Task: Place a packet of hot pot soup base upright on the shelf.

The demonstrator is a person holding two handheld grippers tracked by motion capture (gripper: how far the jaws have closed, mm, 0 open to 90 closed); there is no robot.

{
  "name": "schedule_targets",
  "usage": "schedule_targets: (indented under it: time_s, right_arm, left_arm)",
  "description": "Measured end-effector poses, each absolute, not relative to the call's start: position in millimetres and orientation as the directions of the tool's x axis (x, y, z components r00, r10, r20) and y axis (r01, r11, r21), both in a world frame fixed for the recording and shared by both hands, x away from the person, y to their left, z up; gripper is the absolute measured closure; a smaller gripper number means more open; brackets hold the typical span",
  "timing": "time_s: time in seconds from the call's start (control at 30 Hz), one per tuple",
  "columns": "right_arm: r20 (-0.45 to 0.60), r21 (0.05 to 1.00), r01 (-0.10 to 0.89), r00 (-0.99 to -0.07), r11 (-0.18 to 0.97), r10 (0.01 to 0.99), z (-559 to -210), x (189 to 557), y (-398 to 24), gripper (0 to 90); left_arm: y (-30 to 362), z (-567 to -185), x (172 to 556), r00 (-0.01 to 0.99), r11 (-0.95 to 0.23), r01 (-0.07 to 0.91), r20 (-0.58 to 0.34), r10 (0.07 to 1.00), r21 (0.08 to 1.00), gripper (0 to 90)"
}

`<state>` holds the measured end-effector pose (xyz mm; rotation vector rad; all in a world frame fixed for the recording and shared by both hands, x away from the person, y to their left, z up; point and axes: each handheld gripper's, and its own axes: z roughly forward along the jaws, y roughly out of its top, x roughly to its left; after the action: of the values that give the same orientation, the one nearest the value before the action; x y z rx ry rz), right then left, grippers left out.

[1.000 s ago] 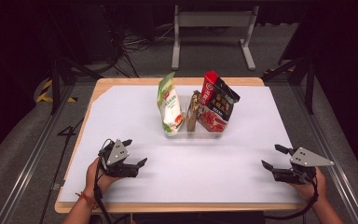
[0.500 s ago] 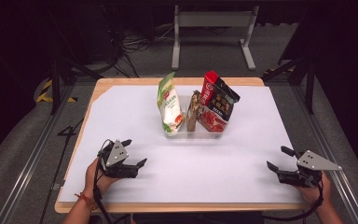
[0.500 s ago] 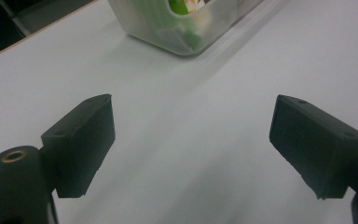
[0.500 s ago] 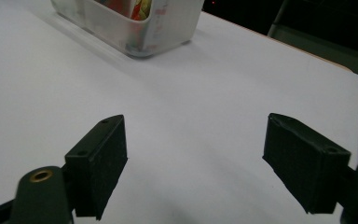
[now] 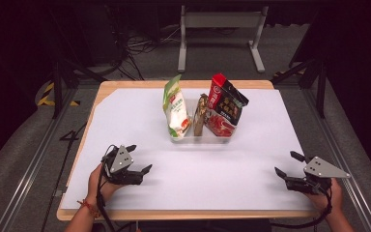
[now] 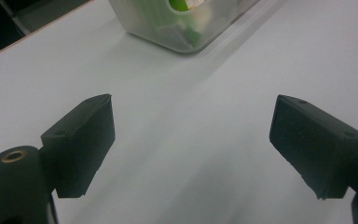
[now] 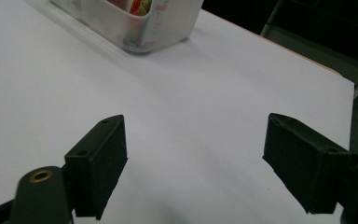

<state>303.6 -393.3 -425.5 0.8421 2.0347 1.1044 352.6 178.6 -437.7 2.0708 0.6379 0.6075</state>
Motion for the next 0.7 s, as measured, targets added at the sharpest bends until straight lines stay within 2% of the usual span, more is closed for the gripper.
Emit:
schedule_targets:
  time_s: [0.27,0.7]
  right_arm:
    - [-0.213,0.88,0.24,-0.574,0.411,0.791,-426.3,306.0,-393.2,21.2]
    - [-0.232,0.863,0.245,-0.586,0.442,0.777,-429.6,309.5,-385.5,20.0]
  left_arm:
    - [178.5,-438.1,352.4,0.749,-0.496,0.218,0.182,0.638,0.841,14.7]
    - [177.1,-438.7,354.4,0.746,-0.503,0.226,0.184,0.64,0.835,14.8]
